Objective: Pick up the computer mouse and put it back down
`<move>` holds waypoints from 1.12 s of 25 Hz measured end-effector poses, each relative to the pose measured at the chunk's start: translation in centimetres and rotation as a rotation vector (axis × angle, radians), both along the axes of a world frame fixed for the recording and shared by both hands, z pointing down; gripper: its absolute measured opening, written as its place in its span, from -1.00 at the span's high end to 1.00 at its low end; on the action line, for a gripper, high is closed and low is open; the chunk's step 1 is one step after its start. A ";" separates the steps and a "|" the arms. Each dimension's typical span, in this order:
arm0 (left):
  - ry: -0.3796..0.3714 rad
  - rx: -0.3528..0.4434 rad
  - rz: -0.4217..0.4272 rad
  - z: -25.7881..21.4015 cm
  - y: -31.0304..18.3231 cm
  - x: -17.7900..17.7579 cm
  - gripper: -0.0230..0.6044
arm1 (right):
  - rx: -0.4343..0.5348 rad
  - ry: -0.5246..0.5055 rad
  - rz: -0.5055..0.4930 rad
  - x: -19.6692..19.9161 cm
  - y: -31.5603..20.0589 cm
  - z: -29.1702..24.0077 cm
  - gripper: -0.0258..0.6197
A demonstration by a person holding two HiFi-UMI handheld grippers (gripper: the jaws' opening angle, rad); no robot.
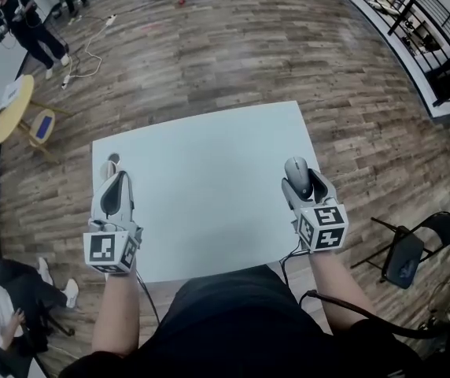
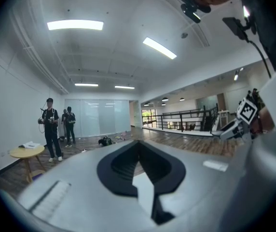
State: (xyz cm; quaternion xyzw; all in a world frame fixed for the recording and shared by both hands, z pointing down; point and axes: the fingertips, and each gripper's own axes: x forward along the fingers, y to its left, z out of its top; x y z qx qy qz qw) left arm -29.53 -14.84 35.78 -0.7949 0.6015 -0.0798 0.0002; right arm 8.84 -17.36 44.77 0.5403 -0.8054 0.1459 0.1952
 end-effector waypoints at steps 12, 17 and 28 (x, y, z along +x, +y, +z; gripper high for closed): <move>-0.050 -0.048 0.026 1.3 -0.6 0.3 0.99 | -0.087 0.025 0.017 0.7 0.0 4.6 -0.01; -0.038 -0.097 0.026 2.9 -0.2 0.9 0.99 | -0.121 0.035 0.010 0.8 0.3 6.1 -0.01; -0.026 -0.128 0.041 5.4 -0.3 1.5 0.99 | -0.180 0.046 0.024 0.4 1.1 9.4 -0.01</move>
